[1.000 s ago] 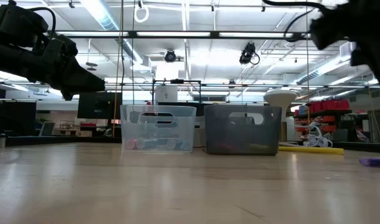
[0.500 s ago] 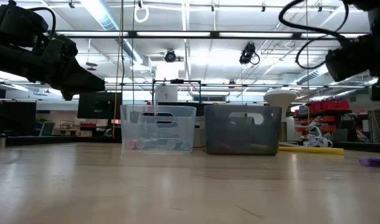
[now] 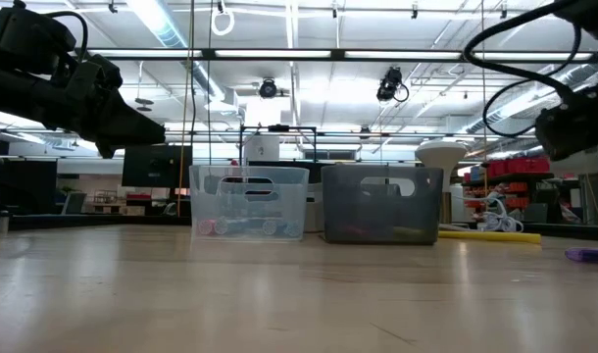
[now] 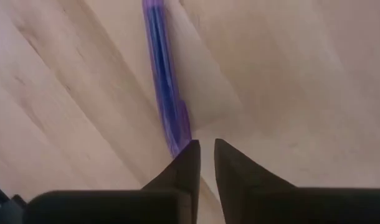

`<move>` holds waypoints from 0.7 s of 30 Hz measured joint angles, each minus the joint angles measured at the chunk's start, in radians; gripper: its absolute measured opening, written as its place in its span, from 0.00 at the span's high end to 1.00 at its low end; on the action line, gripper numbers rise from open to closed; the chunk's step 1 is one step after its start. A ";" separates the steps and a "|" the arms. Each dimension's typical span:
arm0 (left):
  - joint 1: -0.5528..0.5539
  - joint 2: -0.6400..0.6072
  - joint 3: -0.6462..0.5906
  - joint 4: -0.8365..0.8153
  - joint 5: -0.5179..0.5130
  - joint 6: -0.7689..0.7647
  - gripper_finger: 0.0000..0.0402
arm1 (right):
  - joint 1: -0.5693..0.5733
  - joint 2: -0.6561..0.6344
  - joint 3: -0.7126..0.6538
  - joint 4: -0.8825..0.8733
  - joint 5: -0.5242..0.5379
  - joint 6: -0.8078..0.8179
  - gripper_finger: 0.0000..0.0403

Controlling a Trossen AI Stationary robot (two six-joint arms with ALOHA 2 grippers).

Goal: Pick & Place Markers
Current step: Put the purple pen into the gray bin

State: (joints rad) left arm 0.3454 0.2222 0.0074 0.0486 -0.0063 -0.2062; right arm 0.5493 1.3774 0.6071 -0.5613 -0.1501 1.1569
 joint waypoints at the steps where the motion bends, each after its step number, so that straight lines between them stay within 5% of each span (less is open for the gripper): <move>1: 0.000 0.000 0.000 0.000 0.000 0.000 0.66 | 0.005 0.001 0.000 0.000 0.001 0.008 0.89; 11: 0.000 0.000 0.000 0.000 0.000 0.000 0.66 | 0.016 0.034 -0.001 0.000 0.008 0.013 0.97; 21: 0.000 0.000 0.000 0.000 0.000 0.000 0.66 | 0.017 0.069 0.042 0.130 -0.093 0.008 0.98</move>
State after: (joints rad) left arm 0.3454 0.2225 0.0074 0.0486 -0.0063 -0.2066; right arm 0.5664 1.4460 0.6486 -0.4313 -0.2430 1.1648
